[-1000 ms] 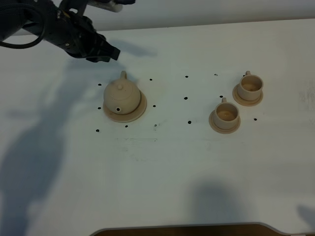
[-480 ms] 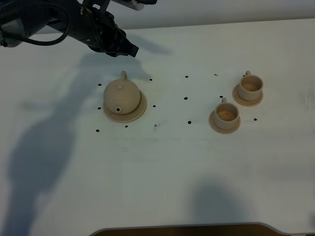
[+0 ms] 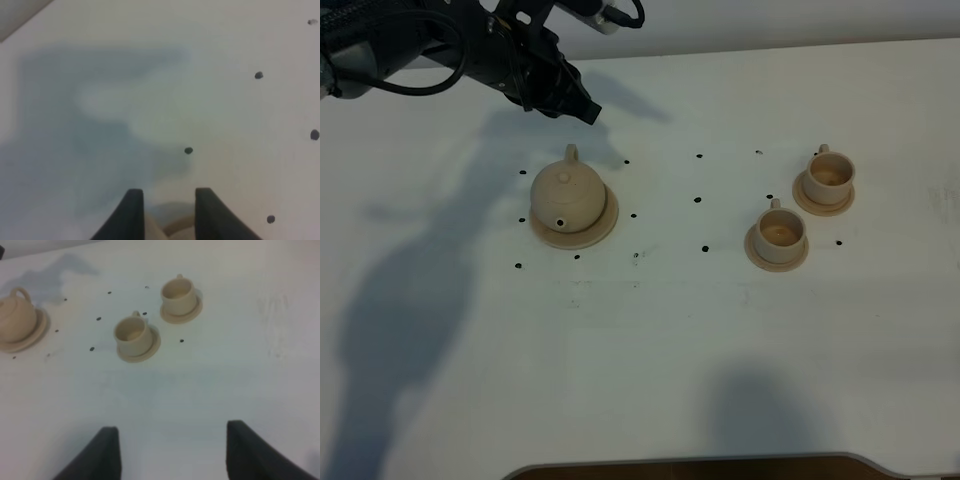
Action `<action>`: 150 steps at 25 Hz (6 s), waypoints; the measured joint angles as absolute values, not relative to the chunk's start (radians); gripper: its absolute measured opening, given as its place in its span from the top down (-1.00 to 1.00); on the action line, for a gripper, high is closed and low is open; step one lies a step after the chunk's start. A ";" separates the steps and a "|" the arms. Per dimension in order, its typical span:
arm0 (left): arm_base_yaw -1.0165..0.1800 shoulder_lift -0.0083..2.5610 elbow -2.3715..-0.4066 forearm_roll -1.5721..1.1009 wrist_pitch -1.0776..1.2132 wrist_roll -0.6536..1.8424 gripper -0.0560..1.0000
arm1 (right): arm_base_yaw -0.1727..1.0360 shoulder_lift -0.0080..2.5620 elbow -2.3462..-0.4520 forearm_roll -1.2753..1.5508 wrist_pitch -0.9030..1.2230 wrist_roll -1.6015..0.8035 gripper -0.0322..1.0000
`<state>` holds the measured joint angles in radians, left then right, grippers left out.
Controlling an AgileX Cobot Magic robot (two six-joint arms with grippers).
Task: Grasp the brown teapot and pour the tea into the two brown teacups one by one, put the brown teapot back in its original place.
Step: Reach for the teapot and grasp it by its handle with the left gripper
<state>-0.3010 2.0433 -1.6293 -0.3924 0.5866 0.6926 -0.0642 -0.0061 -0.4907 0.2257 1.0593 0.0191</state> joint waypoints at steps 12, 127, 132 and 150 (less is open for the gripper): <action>-0.358 2.174 -1.774 -0.317 0.692 0.604 0.35 | -0.064 -0.006 -0.491 0.230 1.059 0.019 0.01; -0.266 2.140 -1.918 -0.025 1.196 0.459 0.35 | -0.064 -0.007 -0.491 0.242 1.067 -0.041 0.01; -0.270 2.067 -1.756 -0.030 1.196 0.575 0.38 | -0.064 -0.007 -0.491 0.244 1.067 -0.041 0.01; -0.270 1.970 -1.587 0.050 1.196 0.862 0.28 | -0.064 -0.007 -0.491 0.244 1.067 -0.041 0.01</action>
<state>-0.2696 1.9700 -1.5867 0.0504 1.1961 0.8617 -0.0642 -0.0072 -0.4907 0.2443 1.0667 -0.0409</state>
